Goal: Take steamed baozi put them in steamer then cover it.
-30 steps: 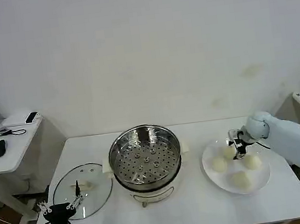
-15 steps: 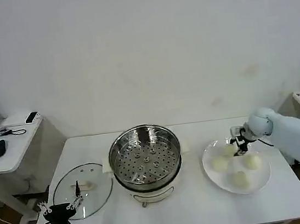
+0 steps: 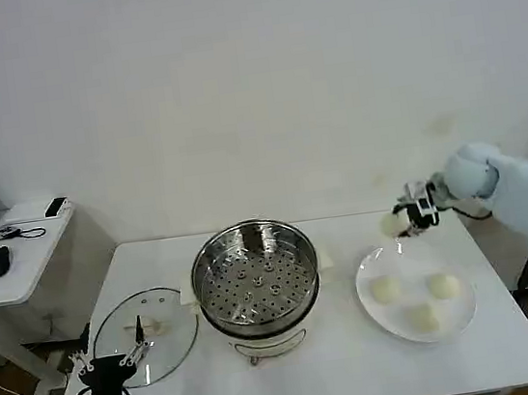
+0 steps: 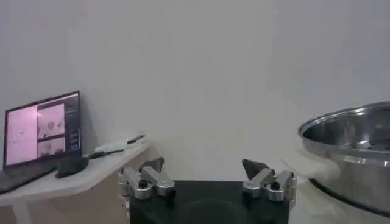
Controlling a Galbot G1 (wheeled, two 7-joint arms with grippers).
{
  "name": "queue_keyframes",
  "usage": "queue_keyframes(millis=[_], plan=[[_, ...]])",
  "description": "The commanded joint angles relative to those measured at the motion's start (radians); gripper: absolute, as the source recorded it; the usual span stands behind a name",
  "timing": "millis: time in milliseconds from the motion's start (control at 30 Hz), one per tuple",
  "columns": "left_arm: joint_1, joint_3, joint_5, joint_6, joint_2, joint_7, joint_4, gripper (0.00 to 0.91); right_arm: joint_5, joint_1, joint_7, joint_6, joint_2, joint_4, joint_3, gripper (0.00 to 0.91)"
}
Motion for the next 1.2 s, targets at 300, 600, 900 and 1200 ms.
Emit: queue_keyframes(millis=[300, 600, 900, 1200], plan=[[-0.004, -0.013, -0.001, -0.001, -0.003, 0.002, 0.006, 0.907, 0.144, 0.210, 0.006, 0.039, 0.323, 0.044, -0.165, 0.615], [-0.001, -0.045, -0.012, -0.003, -0.009, 0.004, 0.008, 0.907, 0.083, 0.175, -0.012, 0.152, 0.519, -0.065, -0.179, 0.615], [0.007, -0.076, -0.017, -0.008, -0.012, 0.005, 0.002, 0.907, -0.022, 0.125, -0.060, 0.351, 0.607, -0.177, -0.231, 0.615], [0.008, -0.092, -0.029, -0.013, -0.004, 0.008, 0.016, 0.907, -0.217, 0.084, -0.051, 0.537, 0.658, -0.323, -0.222, 0.625]])
